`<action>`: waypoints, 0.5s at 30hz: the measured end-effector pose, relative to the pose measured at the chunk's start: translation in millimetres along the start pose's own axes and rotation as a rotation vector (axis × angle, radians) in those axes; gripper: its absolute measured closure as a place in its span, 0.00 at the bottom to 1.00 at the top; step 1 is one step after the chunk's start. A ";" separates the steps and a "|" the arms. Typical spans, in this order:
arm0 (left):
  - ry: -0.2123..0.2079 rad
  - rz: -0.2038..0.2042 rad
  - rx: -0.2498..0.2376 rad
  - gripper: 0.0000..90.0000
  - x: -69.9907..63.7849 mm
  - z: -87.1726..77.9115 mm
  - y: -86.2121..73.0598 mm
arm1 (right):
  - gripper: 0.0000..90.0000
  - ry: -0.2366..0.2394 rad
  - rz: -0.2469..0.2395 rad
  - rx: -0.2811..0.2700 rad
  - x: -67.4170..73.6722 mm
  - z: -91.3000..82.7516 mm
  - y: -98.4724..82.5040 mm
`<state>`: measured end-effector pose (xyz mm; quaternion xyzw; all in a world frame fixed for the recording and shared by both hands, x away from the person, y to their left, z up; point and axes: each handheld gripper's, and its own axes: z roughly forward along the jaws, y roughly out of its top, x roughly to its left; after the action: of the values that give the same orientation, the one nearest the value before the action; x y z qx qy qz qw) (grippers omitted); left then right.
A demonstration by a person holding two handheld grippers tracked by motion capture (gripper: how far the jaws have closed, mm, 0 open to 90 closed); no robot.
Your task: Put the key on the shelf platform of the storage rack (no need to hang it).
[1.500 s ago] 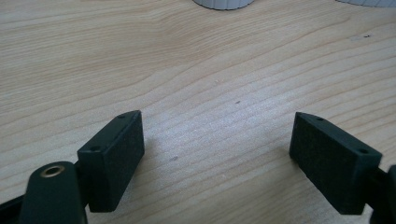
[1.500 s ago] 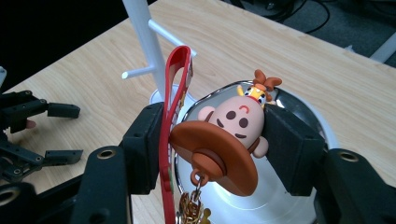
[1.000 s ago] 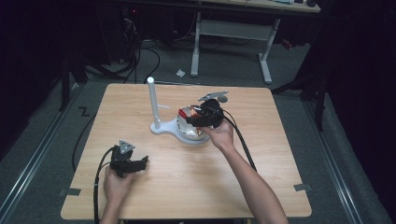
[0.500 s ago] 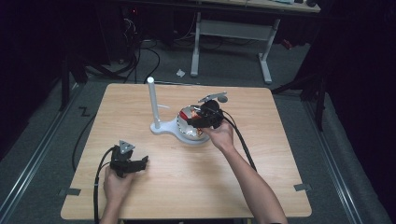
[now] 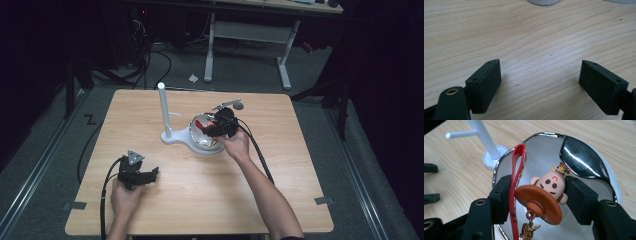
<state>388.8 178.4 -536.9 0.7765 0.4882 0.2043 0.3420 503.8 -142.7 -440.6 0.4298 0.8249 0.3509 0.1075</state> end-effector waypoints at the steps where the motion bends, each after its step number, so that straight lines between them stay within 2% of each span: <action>1: 0.000 0.000 0.000 0.20 0.0 0.0 0.0 | 0.46 -0.004 0.002 0.006 0.0 0.9 -0.5; 3: 0.000 0.000 0.000 0.20 0.0 0.0 0.0 | 0.46 -0.011 -0.011 0.017 -0.9 3.1 -1.1; 5: 0.000 0.000 0.000 0.20 0.0 0.0 0.0 | 0.44 -0.019 -0.001 0.018 -0.1 3.0 -1.3; 9: 0.000 0.001 0.001 0.20 0.0 0.0 0.0 | 0.42 -0.001 0.014 0.001 -0.7 -1.3 0.4; 15: 0.000 0.000 0.000 0.20 -0.1 0.0 0.0 | 0.41 0.005 0.002 -0.013 -1.4 -10.0 -3.8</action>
<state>388.7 178.4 -536.9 0.7764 0.4883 0.2043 0.3421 497.5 -150.1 -436.1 0.4292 0.8223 0.3578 0.1077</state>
